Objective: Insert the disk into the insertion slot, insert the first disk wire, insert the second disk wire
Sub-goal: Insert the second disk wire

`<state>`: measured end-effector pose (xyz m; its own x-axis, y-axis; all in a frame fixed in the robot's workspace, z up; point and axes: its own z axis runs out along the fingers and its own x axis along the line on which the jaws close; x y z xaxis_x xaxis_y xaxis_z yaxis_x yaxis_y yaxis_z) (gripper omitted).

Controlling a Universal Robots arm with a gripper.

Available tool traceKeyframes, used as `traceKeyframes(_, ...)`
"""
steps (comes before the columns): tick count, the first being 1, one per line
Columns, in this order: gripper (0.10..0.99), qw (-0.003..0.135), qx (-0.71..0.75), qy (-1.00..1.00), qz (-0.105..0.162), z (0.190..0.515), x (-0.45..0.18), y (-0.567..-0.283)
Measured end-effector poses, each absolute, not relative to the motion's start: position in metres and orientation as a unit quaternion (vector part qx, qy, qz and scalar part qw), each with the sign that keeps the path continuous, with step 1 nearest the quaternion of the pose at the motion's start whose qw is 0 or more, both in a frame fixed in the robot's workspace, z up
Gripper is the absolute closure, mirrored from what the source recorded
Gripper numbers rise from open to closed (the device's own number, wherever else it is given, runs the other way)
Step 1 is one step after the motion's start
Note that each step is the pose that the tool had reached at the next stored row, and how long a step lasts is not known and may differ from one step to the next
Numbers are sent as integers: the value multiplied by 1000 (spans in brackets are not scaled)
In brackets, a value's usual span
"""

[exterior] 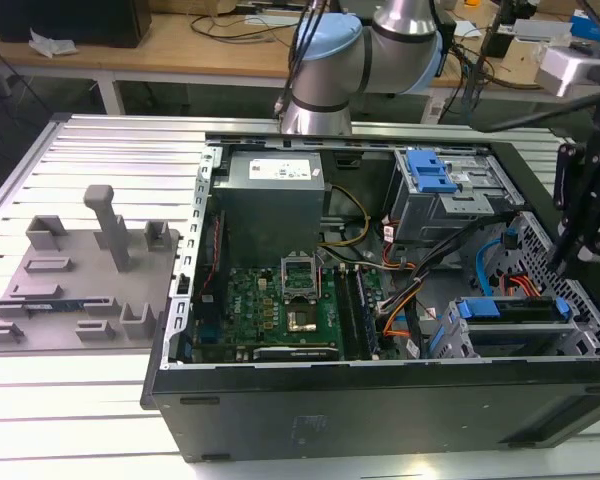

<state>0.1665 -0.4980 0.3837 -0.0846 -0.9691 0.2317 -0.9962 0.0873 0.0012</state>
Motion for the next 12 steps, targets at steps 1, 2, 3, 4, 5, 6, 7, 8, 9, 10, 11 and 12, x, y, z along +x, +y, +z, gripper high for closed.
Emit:
traceKeyframes(1, 843, 96, 670, -731, 89, 384, 166, -485)
traceKeyframes(2, 843, 97, 670, -731, 89, 384, 166, -478)
traceKeyframes(3, 843, 97, 670, -731, 90, 384, 166, -470)
traceKeyframes(4, 843, 97, 670, -731, 90, 384, 166, -465)
traceKeyframes(5, 843, 97, 670, -731, 90, 384, 166, -461)
traceKeyframes(6, 843, 99, 669, -731, 91, 384, 166, -453)
traceKeyframes(7, 843, 105, 668, -730, 98, 384, 166, -448)
traceKeyframes(8, 843, 111, 667, -729, 105, 384, 166, -445)
traceKeyframes(9, 843, 124, 665, -727, 117, 384, 166, -443)
traceKeyframes(10, 843, 135, 664, -725, 127, 384, 166, -442)
traceKeyframes(11, 843, 151, 661, -722, 141, 384, 166, -440)
traceKeyframes(12, 843, 160, 659, -719, 151, 384, 165, -436)
